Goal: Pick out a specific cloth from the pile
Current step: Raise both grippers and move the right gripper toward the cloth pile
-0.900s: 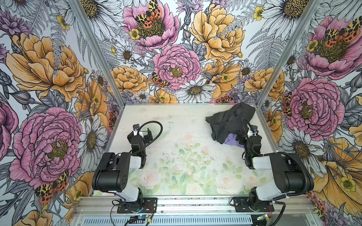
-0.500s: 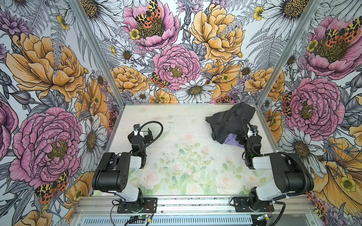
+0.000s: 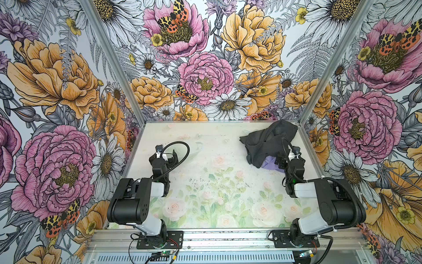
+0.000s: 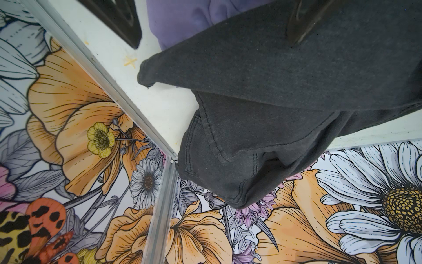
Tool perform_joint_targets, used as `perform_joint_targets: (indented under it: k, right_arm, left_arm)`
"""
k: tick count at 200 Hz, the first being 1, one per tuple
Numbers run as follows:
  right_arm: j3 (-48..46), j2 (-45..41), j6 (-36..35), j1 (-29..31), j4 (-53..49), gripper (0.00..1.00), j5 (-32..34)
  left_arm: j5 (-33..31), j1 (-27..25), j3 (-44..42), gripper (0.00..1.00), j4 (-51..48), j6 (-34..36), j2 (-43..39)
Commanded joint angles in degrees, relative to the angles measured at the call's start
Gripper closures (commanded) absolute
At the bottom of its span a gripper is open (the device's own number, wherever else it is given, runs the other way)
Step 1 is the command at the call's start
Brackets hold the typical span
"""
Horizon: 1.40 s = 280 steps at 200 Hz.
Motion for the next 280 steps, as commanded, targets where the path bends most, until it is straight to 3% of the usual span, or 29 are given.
perform_joint_targets:
  k: [1,21,63,83,99,128,147,167,182,212,244,280]
  right_arm:
    - [0.8,0.3,-0.6,0.4,0.5,0.01,0.4]
    - [0.7,-1.6,-0.8,0.5,-0.7,0.00,0.5]
    - [3.7,-12.8,-1.4,0.7,-15.9,0.01,0.8]
    - [5.0,-19.1,1.1,0.9,-22.1,0.01,3.1]
    - [9.7,-23.5,4.2,0.9,-34.5,0.01,7.1]
    - [15.2,-27.8,1.0,1.2,-44.9,0.01,6.2]
    - [23.0,-26.8,4.2,1.0,-58.4,0.01,9.5]
    - [30.5,-23.8,-0.4,1.0,-69.6,0.00,3.0]
    - [33.9,-22.1,-3.4,0.9,-73.3,0.00,0.2]
    - [37.3,-20.7,1.5,0.4,-78.0,0.00,1.4]
    - [37.2,-21.9,2.1,-0.3,-79.6,0.04,-4.9]
    - [41.0,-18.5,8.6,-0.2,-87.8,0.01,-12.9]
  left_arm:
    - [1.5,0.6,-0.4,0.01,1.7,-0.6,-0.3]
    - [-5.4,-0.7,-0.8,0.01,0.2,-1.4,-3.5]
    - [-15.9,-4.9,2.9,0.01,-20.1,-2.3,-20.4]
    - [-16.0,-5.4,7.8,0.01,-36.7,-4.9,-27.9]
    - [-16.6,-5.4,12.4,0.01,-48.8,-8.2,-31.8]
    - [-14.3,-4.2,16.6,0.01,-60.3,-14.0,-36.6]
    - [-12.2,-0.9,20.9,0.01,-70.0,-18.9,-37.5]
    - [-8.9,2.2,23.5,0.01,-75.1,-20.4,-37.3]
    - [-6.3,4.2,24.8,0.01,-77.3,-22.1,-37.3]
    - [0.5,6.4,28.1,0.01,-79.8,-21.8,-35.6]
    - [2.3,4.9,32.2,0.01,-84.5,-21.6,-31.7]
    - [0.2,-4.8,33.7,0.01,-88.4,-24.1,-29.9]
